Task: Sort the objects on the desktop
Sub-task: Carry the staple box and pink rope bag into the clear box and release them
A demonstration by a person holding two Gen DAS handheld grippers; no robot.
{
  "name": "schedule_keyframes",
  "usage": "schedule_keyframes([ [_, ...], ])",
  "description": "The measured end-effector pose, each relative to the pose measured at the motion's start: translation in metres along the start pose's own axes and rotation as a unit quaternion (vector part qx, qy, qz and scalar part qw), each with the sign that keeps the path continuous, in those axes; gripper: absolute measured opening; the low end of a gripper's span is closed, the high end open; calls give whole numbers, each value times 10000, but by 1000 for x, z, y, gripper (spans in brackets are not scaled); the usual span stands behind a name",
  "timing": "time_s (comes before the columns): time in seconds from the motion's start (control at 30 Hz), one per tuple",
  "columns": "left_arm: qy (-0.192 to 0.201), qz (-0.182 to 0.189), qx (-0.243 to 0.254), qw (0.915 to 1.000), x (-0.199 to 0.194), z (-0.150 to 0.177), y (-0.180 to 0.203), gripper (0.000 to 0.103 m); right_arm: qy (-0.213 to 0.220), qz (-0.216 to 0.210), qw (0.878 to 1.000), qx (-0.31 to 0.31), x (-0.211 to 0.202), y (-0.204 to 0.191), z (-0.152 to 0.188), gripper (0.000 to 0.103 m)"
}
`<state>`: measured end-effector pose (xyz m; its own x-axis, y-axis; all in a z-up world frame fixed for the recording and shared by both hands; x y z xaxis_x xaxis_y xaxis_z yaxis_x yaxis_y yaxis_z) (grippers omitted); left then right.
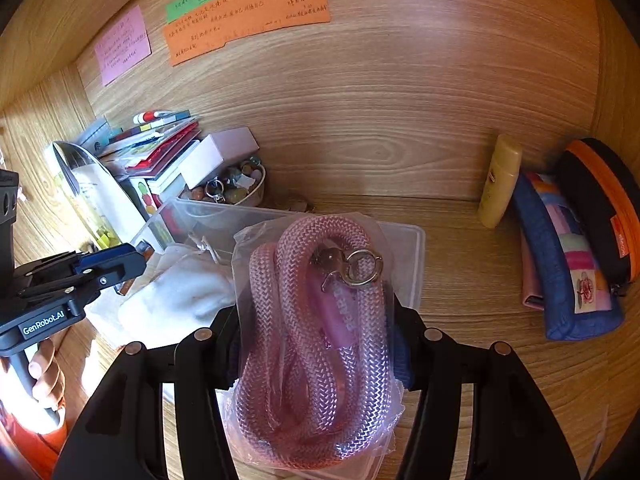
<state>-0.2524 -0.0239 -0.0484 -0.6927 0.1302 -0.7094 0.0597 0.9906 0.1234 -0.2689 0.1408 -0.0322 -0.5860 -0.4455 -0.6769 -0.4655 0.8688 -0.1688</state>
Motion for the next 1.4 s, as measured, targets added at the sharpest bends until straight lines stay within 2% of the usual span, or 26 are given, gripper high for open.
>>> schedule_keyframes([
  [0.2,-103,-98,26,9999,8,6,-2,27,-106,-24,9999,45,15,2,4,56],
  [0.47,-74,-147,151,9998,5,6,1,27,-137,38,9999,32,14,1,4,59],
  [0.6,96,-171,254,9995,-5,3,5,41,-170,162,9997,-79,10,-2,3,59],
  [0.8,273,-139,343,9989,-21,-1,12,43,49,302,9994,-137,-8,-6,-2,64],
  [0.83,304,-140,364,9988,-23,-1,14,44,82,292,9994,-156,-12,-8,-3,67],
  [0.93,409,-174,427,9981,-33,0,17,49,226,390,9986,-274,-24,-12,-5,74],
  [1.13,592,-227,452,9970,-53,2,19,58,362,464,9971,-485,-44,-25,-3,76],
  [1.2,645,-263,444,9966,-60,4,19,65,406,475,9965,-551,-50,-30,-2,77],
  [1.3,735,-320,457,9957,-70,7,19,72,494,532,9955,-617,-59,-36,1,85],
  [1.4,781,-377,513,9949,-78,12,19,80,547,557,9944,-711,-67,-41,6,86],
])
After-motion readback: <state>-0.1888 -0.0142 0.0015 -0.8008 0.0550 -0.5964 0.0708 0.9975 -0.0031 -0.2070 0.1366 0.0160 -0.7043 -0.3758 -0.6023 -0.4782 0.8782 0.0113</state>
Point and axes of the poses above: each gripper's, at about its wrist camera, not at the fingertips, and x roughly the way its jaws point, y to its right, z to its underside, the point moved 9 cm from there along x, roughly the way its jaws point, and after that the axes turned 3 degrees about -z, right-handed, at the moved point
